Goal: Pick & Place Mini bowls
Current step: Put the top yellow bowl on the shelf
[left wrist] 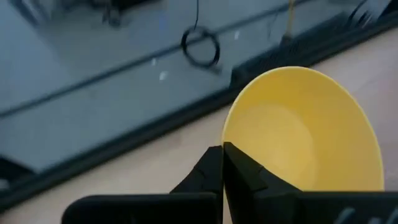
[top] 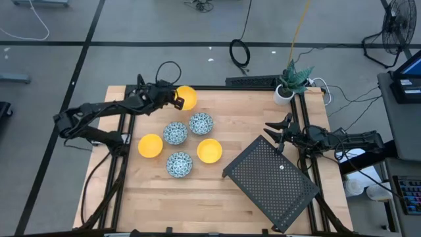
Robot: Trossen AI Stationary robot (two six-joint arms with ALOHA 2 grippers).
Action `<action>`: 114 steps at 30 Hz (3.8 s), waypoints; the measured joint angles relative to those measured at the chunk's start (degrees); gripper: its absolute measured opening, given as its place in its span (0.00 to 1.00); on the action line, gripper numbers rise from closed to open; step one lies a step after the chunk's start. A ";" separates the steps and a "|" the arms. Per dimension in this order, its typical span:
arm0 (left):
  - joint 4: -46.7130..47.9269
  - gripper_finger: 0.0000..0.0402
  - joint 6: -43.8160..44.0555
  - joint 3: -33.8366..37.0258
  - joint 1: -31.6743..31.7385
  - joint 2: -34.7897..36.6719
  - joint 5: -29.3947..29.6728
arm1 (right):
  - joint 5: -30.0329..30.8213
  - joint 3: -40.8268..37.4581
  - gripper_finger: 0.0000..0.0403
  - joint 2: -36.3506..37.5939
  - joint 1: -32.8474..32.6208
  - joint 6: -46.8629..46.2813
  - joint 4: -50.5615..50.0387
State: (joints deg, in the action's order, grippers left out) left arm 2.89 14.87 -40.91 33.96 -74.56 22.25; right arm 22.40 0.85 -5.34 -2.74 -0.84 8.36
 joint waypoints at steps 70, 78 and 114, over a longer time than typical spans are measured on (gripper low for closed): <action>-61.56 0.00 -82.63 -13.29 -30.46 -16.39 26.00 | 15.32 7.35 0.31 -17.90 0.76 0.43 22.04; -61.52 0.00 -87.21 -15.82 -33.49 -18.92 27.28 | 18.21 23.44 0.51 -44.50 0.74 4.32 21.37; -61.29 0.00 -88.08 -15.78 -36.40 -18.87 28.81 | 10.51 39.77 0.42 -72.66 9.55 17.17 42.67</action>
State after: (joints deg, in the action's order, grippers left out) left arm -58.40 -73.20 -56.69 -2.44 -93.43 51.06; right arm 32.91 40.62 -78.00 6.81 16.34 51.04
